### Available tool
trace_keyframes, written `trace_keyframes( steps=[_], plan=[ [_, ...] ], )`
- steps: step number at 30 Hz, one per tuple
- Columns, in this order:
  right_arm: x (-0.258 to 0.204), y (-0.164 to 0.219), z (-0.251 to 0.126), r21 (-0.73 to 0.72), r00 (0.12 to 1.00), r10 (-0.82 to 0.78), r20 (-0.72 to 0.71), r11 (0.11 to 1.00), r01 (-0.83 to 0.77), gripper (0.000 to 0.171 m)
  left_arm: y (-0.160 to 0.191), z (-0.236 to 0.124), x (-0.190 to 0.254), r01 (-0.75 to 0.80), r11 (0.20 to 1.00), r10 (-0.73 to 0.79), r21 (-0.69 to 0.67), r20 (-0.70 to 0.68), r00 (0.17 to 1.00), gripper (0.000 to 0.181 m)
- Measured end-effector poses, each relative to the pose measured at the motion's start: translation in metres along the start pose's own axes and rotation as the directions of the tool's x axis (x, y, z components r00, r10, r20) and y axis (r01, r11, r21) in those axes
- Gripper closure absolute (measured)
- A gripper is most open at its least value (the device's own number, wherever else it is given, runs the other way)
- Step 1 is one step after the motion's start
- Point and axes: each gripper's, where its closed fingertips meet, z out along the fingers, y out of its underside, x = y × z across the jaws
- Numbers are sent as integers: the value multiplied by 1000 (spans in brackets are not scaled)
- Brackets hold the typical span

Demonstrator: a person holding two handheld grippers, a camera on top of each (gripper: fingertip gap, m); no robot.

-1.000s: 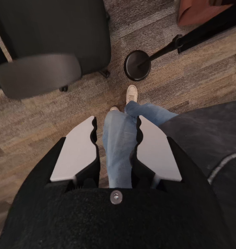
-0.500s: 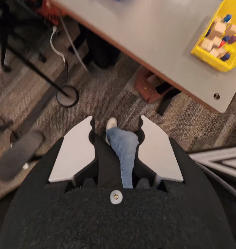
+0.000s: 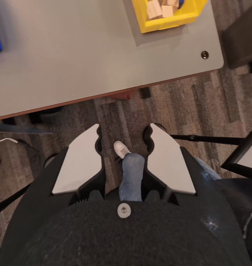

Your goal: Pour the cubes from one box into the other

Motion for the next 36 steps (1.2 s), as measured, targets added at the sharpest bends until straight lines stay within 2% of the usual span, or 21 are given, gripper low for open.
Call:
trace_keyframes(
  steps=[3,7,10,13,15,18,20,22,24,27,29,32,36],
  plan=[
    [-18,22,-37,38,997,-37,-62,999,39,126,4,25,23,-83,996,84,15,-84,993,121],
    [-32,57,-60,70,988,-92,-128,992,101,125,8,49,33,-158,983,169,91,-128,977,120],
    [-49,67,-84,176,987,-66,-147,980,92,125,26,46,34,-171,971,197,166,-154,968,118],
    [-75,82,-120,252,959,-107,-262,952,175,124,54,35,9,-207,935,246,289,-104,964,115],
    [-104,102,-144,276,931,-109,-349,937,213,113,84,24,-15,-213,914,260,347,-97,961,112],
    [-176,142,-171,345,910,-89,-404,907,242,114,148,3,-56,-187,884,263,428,-127,956,107],
    [-234,184,-183,343,905,-45,-422,917,206,112,204,-18,-81,-174,872,269,458,-152,951,110],
    [-294,231,-192,326,896,-4,-444,931,166,117,265,-49,-107,-89,879,192,469,-178,965,116],
    [-352,279,-190,239,906,-8,-423,963,121,116,319,-85,-121,-5,877,138,481,-241,961,114],
    [-438,331,-176,165,968,-21,-250,984,63,116,367,-128,-146,26,824,111,566,-206,972,112],
    [-470,352,-164,127,978,-36,-205,990,63,116,383,-147,-157,31,787,86,616,-159,983,110],
    [-521,364,-139,98,999,-18,-41,995,22,112,400,-160,-157,34,791,55,611,-127,990,101],
    [-549,391,-88,11,992,-124,17,992,124,112,389,-150,-151,44,793,15,608,-92,996,103]
  ],
)
